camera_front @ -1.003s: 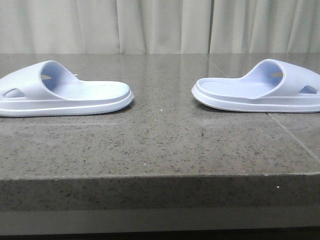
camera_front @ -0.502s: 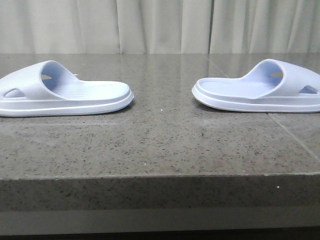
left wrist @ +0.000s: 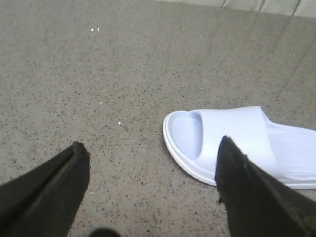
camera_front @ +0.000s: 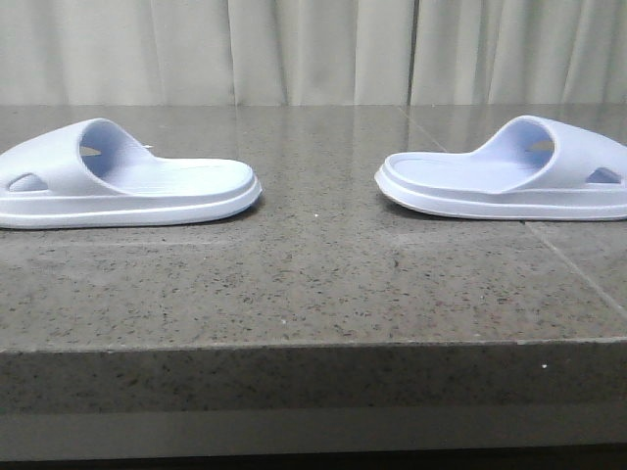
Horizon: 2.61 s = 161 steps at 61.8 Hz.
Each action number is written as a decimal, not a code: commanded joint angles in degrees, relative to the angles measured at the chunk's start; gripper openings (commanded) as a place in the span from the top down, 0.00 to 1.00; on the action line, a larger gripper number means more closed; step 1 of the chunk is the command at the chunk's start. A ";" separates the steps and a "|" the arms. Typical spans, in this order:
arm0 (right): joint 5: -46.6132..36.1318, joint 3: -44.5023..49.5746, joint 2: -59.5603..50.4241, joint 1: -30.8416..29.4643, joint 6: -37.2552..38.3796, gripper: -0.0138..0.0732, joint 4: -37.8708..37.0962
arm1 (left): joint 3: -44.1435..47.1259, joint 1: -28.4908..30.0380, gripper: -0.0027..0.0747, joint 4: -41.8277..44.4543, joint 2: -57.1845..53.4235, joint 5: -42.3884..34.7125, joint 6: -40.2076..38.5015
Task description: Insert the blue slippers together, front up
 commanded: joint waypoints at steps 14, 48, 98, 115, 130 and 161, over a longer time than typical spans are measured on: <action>-3.45 -1.86 0.62 -0.45 -0.06 0.38 -0.05 | -10.00 -0.38 0.33 -1.71 16.09 7.11 -0.11; -3.62 -1.86 0.62 -0.45 -0.06 0.38 -0.05 | -20.76 11.23 0.33 -35.05 39.82 13.65 26.47; -3.86 -1.86 0.62 -0.45 -0.06 0.38 -0.05 | -25.53 12.72 0.51 -46.16 55.88 22.64 36.17; -3.86 -1.86 0.62 -0.45 -0.06 0.38 -0.05 | -25.53 10.77 0.51 -47.13 58.44 25.32 37.40; -3.54 -1.86 0.62 -0.45 -0.06 0.38 -0.05 | -25.53 9.82 0.72 -46.90 58.80 25.47 37.40; -3.32 -1.86 0.62 -0.45 -0.06 0.38 0.00 | -27.39 9.82 0.99 -49.23 56.25 28.27 37.63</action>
